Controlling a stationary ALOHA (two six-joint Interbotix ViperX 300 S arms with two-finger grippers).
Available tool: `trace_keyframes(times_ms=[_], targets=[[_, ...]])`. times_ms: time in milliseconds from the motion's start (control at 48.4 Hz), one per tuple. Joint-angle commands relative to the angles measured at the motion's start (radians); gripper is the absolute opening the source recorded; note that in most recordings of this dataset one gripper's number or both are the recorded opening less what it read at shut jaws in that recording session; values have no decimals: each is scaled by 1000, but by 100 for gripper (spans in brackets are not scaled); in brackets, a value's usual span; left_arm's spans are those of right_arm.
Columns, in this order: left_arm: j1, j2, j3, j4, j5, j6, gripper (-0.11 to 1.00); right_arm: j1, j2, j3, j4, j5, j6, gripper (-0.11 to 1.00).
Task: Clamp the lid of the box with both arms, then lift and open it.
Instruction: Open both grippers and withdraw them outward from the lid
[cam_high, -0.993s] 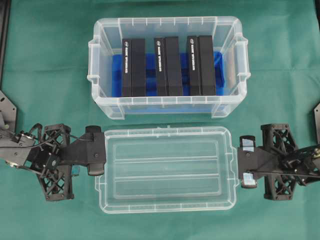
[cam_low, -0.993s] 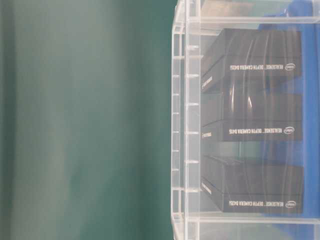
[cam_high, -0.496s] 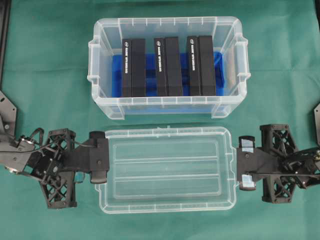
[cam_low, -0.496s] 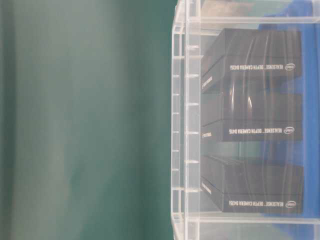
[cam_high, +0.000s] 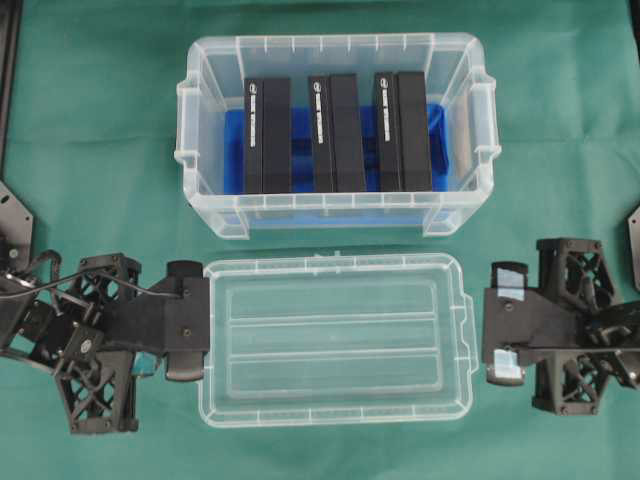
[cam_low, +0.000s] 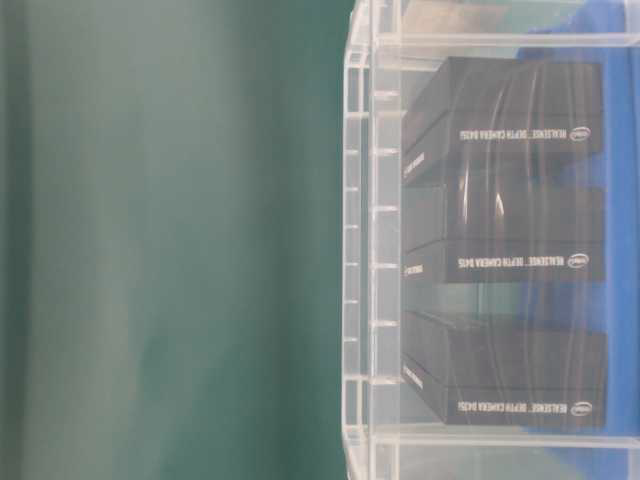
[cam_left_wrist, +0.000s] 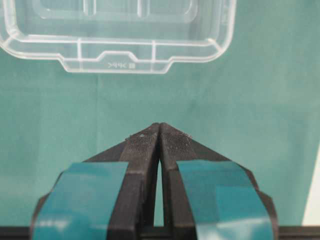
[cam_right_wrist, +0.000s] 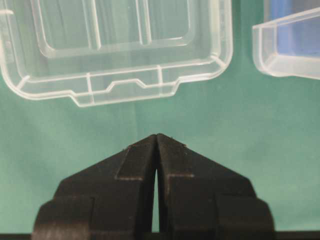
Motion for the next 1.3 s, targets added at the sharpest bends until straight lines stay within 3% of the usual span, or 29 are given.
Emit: trace_keyframes(times_ms=[0,248,538,662,848,1117,1282], targets=[[-3,-25,-58,5,29,0,1,5,-26,-58,-2,51,-2,0],[-5,-32,-138,12,115,0,1,15,-44,-120,2,137,-32,0],[-3,-43,-155,21,64,34,1,17,-55,-129,-41,54,-95,0],[-2,-64,-172,26,-8,106,1,15,-78,-141,-97,2,-114,0],[41,-118,-167,26,-126,273,1,-6,-137,-144,-207,-49,-112,0],[210,-213,-107,25,-301,434,1,-77,-229,-123,-388,-178,-106,0],[295,-293,-52,17,-430,502,1,-172,-276,-101,-454,-256,-106,0]])
